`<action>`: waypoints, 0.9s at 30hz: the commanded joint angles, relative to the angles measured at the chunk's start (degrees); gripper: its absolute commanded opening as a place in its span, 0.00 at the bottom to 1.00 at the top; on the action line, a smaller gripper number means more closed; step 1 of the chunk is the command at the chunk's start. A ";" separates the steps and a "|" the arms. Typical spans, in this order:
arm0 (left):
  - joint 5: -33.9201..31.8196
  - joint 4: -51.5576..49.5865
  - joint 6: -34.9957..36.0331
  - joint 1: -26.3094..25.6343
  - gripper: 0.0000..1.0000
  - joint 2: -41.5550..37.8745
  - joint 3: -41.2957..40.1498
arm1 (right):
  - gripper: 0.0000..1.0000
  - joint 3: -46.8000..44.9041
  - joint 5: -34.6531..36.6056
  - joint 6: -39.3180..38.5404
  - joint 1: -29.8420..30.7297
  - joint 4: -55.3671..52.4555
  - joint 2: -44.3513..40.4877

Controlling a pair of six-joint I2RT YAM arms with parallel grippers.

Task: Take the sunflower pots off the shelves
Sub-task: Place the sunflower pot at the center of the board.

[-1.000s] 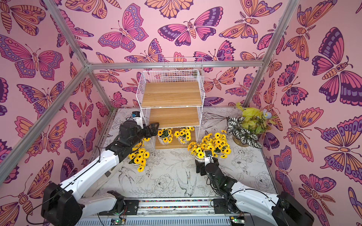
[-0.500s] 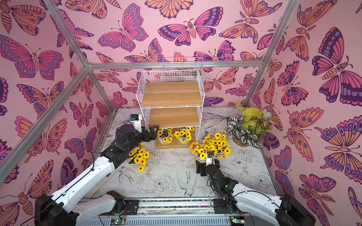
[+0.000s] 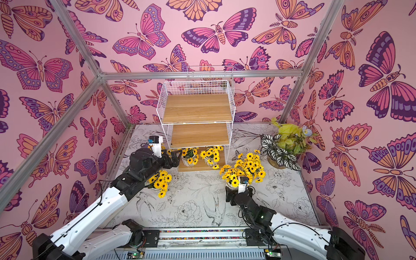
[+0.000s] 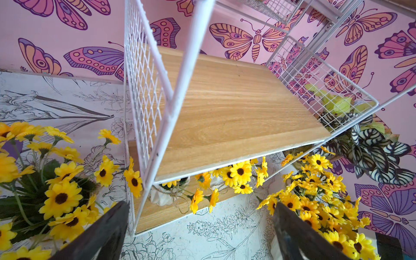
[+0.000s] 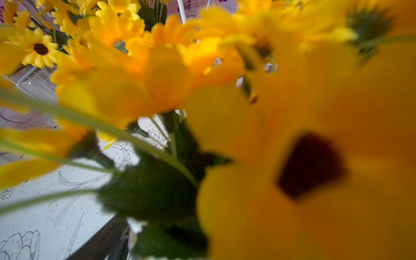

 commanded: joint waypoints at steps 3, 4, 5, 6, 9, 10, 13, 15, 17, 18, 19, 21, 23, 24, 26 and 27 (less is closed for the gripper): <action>0.41 -1.15 0.55 -0.69 1.00 -1.59 -1.67 | 0.86 0.16 0.40 1.85 0.91 -2.78 5.64; 0.38 -1.26 0.53 -0.69 1.00 -1.85 -1.79 | 0.93 0.45 0.51 1.68 1.16 -2.53 6.48; 0.48 -1.34 0.54 -0.78 1.00 -2.12 -1.97 | 0.99 0.87 0.69 1.48 1.64 -2.37 7.15; 0.53 -1.45 0.46 -0.82 1.00 -2.44 -2.03 | 0.99 1.25 1.43 1.45 2.41 -2.38 7.73; 0.39 -1.67 0.33 -1.19 1.00 -3.07 -2.49 | 0.99 1.89 3.62 2.05 4.76 -2.55 9.06; 0.47 -1.68 0.36 -1.29 1.00 -3.20 -2.62 | 0.99 1.98 4.15 2.28 5.33 -2.52 9.40; 0.48 -1.98 0.20 -1.56 1.00 -3.49 -2.97 | 0.99 2.20 5.82 3.59 7.21 -3.35 10.14; 0.49 -1.95 0.19 -1.72 1.00 -3.93 -3.14 | 0.99 2.39 7.22 4.52 8.51 -4.76 9.94; 0.57 -2.09 0.19 -1.83 1.00 -4.32 -3.23 | 0.99 2.63 7.58 5.62 9.19 -6.06 9.17; 0.81 -2.21 0.19 -1.84 1.00 -4.39 -3.17 | 0.99 2.69 7.39 5.96 9.46 -6.41 8.74; 0.89 -2.36 0.14 -1.94 1.00 -4.60 -3.21 | 0.99 2.98 7.73 6.40 10.00 -7.38 8.28; 1.28 -2.69 0.65 -2.31 1.00 -4.98 -3.38 | 0.99 4.23 8.99 7.68 11.02 -10.69 7.31; 0.93 -3.68 1.58 -3.13 1.00 -5.36 -3.33 | 0.99 5.69 11.03 9.00 13.32 -14.50 5.52; 0.84 -4.14 2.08 -3.59 1.00 -5.51 -3.34 | 0.99 6.26 12.18 9.83 14.45 -16.20 4.73; 0.88 -5.31 2.52 -4.98 1.00 -5.54 -2.96 | 0.99 8.07 13.49 11.73 16.05 -21.08 3.42; 0.82 -5.82 2.57 -5.66 1.00 -5.49 -2.89 | 0.99 8.93 14.54 12.96 16.83 -23.39 3.07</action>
